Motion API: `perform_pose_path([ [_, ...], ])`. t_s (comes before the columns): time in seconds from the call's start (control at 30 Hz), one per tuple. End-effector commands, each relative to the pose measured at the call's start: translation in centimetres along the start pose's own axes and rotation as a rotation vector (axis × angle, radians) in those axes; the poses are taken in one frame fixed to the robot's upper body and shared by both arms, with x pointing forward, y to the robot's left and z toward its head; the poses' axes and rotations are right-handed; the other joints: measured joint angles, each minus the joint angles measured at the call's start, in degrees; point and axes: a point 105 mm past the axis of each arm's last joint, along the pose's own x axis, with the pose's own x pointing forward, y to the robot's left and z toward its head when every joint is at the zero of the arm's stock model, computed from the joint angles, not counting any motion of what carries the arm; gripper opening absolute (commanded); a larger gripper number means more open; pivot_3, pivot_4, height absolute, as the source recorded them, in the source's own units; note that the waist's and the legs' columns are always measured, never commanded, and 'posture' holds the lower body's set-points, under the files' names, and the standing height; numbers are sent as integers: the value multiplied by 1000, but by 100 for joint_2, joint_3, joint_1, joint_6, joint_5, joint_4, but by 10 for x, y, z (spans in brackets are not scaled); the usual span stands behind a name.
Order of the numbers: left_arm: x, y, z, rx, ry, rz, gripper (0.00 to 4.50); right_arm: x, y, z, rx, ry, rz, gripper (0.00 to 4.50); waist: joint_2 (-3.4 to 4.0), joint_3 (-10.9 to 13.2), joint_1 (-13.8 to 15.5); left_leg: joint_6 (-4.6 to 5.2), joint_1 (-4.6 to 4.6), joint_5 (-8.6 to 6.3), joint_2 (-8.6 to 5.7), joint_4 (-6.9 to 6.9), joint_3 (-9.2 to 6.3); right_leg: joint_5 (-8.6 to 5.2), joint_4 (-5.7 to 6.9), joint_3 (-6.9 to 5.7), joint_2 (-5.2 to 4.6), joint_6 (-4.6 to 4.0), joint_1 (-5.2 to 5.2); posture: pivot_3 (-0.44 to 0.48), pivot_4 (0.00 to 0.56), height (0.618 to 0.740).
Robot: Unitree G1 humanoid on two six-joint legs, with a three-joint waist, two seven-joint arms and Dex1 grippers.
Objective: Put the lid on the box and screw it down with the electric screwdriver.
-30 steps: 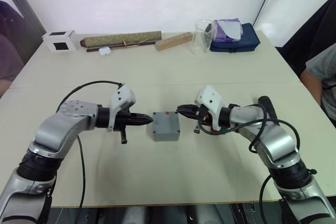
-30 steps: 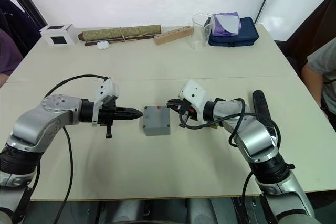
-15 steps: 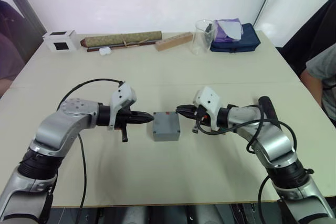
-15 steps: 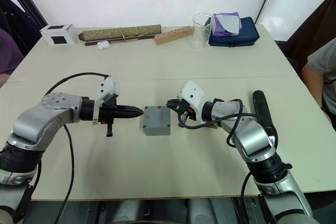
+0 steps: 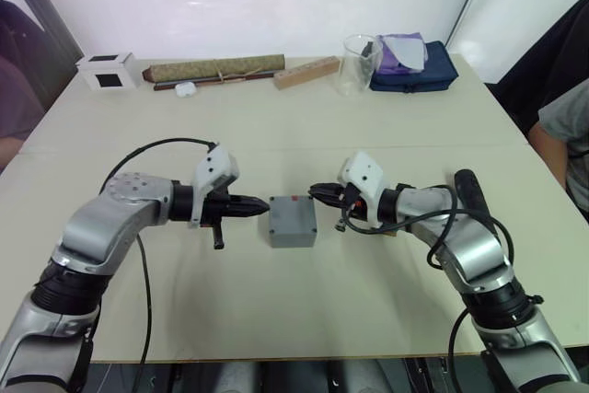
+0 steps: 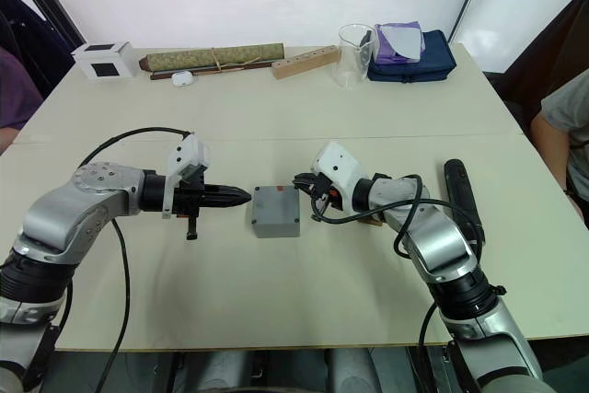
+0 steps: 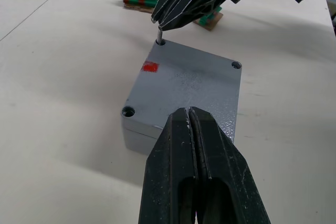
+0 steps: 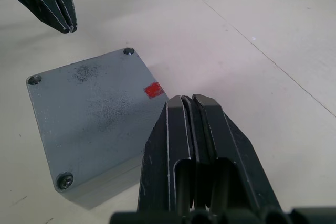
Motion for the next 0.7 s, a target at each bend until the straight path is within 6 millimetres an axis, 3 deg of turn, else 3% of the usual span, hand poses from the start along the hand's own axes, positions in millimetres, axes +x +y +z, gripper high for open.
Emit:
perform_pose_path([
  [0.03,-5,2,10,38,-20,17,0,1,0,6,-27,-25,3,41,0,0,-1,0,0,0,0,0,0,0,0,0,0,0,0,0,150,740],
  [0.37,-5,3,10,39,-24,21,0,3,0,3,-30,-9,9,41,0,0,0,0,0,0,0,0,0,0,0,0,0,0,0,0,150,740],
  [0.47,-5,2,11,38,-30,20,0,1,-2,4,-35,-6,2,906,0,0,1,0,0,0,0,0,0,0,0,0,0,0,0,0,150,740],
  [0.7,-3,1,20,25,-76,12,0,-9,-7,9,-53,-4,-9,3499,0,0,7,0,0,0,0,0,0,0,0,0,0,0,0,0,150,740],
])
